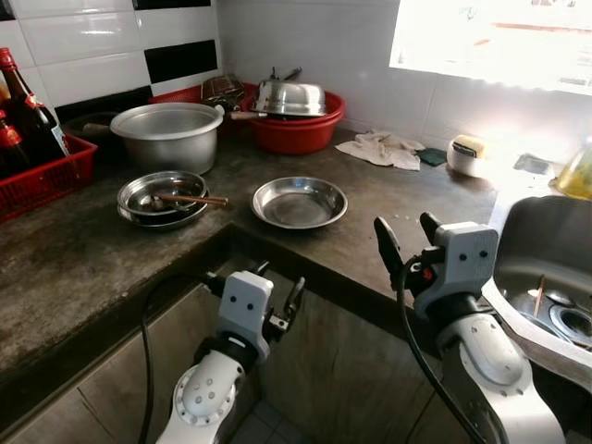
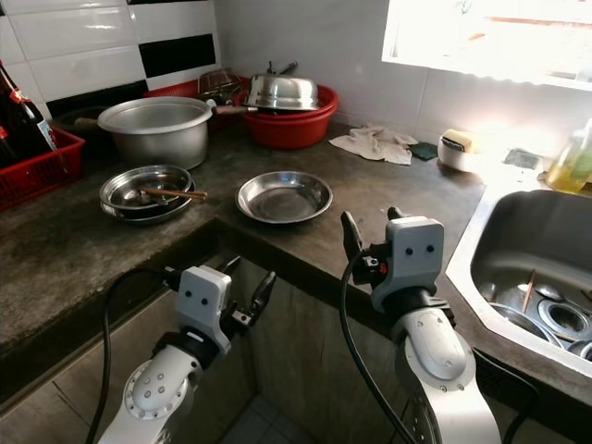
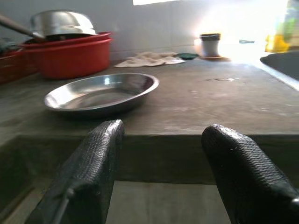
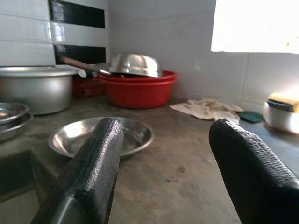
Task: Kitchen organization
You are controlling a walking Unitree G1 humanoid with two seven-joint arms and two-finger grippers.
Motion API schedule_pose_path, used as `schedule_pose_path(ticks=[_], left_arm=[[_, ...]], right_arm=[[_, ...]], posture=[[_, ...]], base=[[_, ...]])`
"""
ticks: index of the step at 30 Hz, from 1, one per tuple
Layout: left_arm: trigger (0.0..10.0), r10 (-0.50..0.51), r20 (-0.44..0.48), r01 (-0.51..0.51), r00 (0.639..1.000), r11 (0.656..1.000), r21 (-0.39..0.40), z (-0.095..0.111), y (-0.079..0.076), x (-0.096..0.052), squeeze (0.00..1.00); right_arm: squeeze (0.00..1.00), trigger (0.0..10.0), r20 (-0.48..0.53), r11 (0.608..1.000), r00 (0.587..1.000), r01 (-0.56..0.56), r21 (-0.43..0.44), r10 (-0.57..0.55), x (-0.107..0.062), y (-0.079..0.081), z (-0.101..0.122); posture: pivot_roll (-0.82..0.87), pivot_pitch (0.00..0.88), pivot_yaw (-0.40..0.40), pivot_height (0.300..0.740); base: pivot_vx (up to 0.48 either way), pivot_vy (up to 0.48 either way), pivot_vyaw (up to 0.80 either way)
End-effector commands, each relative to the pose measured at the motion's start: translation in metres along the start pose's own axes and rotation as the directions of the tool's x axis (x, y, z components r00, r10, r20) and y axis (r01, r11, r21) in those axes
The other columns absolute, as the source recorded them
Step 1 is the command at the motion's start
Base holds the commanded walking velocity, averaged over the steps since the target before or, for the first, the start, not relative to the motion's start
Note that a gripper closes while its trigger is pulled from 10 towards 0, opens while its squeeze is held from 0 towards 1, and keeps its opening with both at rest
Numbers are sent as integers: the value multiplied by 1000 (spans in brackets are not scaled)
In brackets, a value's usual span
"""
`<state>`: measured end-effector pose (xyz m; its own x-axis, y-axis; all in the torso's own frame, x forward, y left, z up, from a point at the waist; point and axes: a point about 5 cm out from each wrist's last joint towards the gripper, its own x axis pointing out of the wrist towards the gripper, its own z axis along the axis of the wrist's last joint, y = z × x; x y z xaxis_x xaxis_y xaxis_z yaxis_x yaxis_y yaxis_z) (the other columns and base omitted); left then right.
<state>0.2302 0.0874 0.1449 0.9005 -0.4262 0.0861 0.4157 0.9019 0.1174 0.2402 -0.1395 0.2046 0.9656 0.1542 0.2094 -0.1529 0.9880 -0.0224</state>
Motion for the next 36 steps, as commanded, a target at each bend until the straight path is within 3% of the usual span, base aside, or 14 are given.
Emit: schedule_pose_path(ticks=[1,8,21,28,36], left_arm=[[10000,3,-8,-3,1000,1000,9,0,-1,0,0],[10000,13,-16,-13,1000,1000,12,-2,-1,0,0],[10000,68,-35,-68,997,998,-6,-5,4,-1,0],[10000,89,-45,-89,995,996,-14,-7,6,-1,0],[10000,85,-44,-86,995,996,-19,-6,3,0,0]], right_arm=[[0,10000,2,1000,1000,-4,-6,4,4,-2,2],[0,10000,-4,1000,1000,-18,3,18,9,-1,1],[0,10000,-3,999,999,-41,-3,41,21,-3,2],[0,10000,18,999,999,-37,-16,37,33,-11,8],[0,10000,-1,997,997,-72,-20,72,42,-4,4]], posture=[[93,0,-26,740],[99,0,-33,740],[99,0,-36,740],[100,1,-41,740],[102,5,-47,740]], base=[[0,0,644],[0,0,755],[303,0,0],[0,0,0],[0,0,0]])
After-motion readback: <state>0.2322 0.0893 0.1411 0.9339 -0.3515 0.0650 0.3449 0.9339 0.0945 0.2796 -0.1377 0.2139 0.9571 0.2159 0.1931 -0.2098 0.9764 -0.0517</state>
